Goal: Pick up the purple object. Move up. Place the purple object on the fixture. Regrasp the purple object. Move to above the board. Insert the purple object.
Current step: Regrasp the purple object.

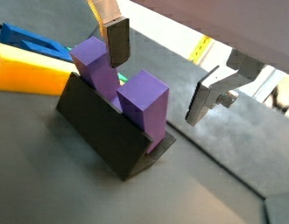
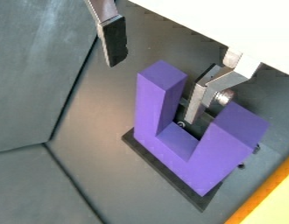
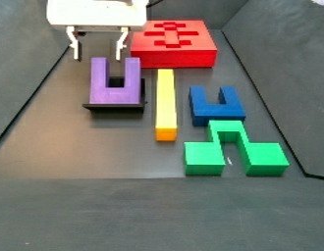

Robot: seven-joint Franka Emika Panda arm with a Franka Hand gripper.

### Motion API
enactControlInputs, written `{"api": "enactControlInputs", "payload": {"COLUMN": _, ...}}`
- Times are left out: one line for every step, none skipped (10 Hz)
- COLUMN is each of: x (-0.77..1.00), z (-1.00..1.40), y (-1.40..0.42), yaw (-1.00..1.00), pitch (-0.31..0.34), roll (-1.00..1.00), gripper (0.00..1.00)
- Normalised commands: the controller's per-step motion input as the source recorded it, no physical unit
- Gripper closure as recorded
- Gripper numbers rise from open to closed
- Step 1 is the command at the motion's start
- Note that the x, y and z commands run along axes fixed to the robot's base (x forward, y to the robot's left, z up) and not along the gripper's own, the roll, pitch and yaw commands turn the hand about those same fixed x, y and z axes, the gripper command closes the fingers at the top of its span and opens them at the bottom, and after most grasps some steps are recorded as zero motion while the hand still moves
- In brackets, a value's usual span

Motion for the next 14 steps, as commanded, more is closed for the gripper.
{"api": "enactControlInputs", "payload": {"x": 0.20, "z": -0.20, "y": 0.00, "yaw": 0.23, "pitch": -0.049, "roll": 0.37, "gripper": 0.00}}
{"api": "enactControlInputs", "payload": {"x": 0.07, "z": -0.26, "y": 0.00, "yaw": 0.17, "pitch": -0.054, "roll": 0.29, "gripper": 0.00}}
{"api": "enactControlInputs", "payload": {"x": 0.06, "z": -0.27, "y": 0.00, "yaw": 0.18, "pitch": -0.051, "roll": 0.28, "gripper": 0.00}}
{"api": "enactControlInputs", "payload": {"x": 0.00, "z": -0.19, "y": 0.00, "yaw": 0.14, "pitch": -0.026, "roll": 0.25, "gripper": 0.00}}
{"api": "enactControlInputs", "payload": {"x": 0.00, "z": -0.07, "y": 0.01, "yaw": 0.10, "pitch": 0.000, "roll": 0.19, "gripper": 0.00}}
{"api": "enactControlInputs", "payload": {"x": 0.00, "z": -0.12, "y": 0.03, "yaw": 0.11, "pitch": 0.000, "roll": 0.20, "gripper": 0.00}}
{"api": "enactControlInputs", "payload": {"x": 0.03, "z": -0.13, "y": 0.05, "yaw": 0.11, "pitch": 0.000, "roll": 0.17, "gripper": 0.00}}
{"api": "enactControlInputs", "payload": {"x": 0.09, "z": -0.14, "y": 0.07, "yaw": 0.12, "pitch": 0.000, "roll": 0.15, "gripper": 0.00}}
{"api": "enactControlInputs", "payload": {"x": 0.06, "z": -0.13, "y": 0.06, "yaw": 0.13, "pitch": 0.000, "roll": 0.07, "gripper": 0.00}}
{"api": "enactControlInputs", "payload": {"x": 0.08, "z": -0.06, "y": 0.07, "yaw": 0.13, "pitch": 0.000, "roll": 0.05, "gripper": 0.00}}
{"api": "enactControlInputs", "payload": {"x": 0.10, "z": -0.06, "y": 0.08, "yaw": 0.13, "pitch": 0.000, "roll": 0.09, "gripper": 0.00}}
{"api": "enactControlInputs", "payload": {"x": 0.06, "z": -0.02, "y": 0.04, "yaw": 0.11, "pitch": 0.000, "roll": 0.13, "gripper": 0.00}}
{"api": "enactControlInputs", "payload": {"x": 0.00, "z": 0.00, "y": 0.00, "yaw": 0.00, "pitch": 0.011, "roll": 0.00, "gripper": 0.00}}
{"api": "enactControlInputs", "payload": {"x": 0.00, "z": 0.00, "y": 0.00, "yaw": 0.00, "pitch": 0.000, "roll": 0.00, "gripper": 0.00}}
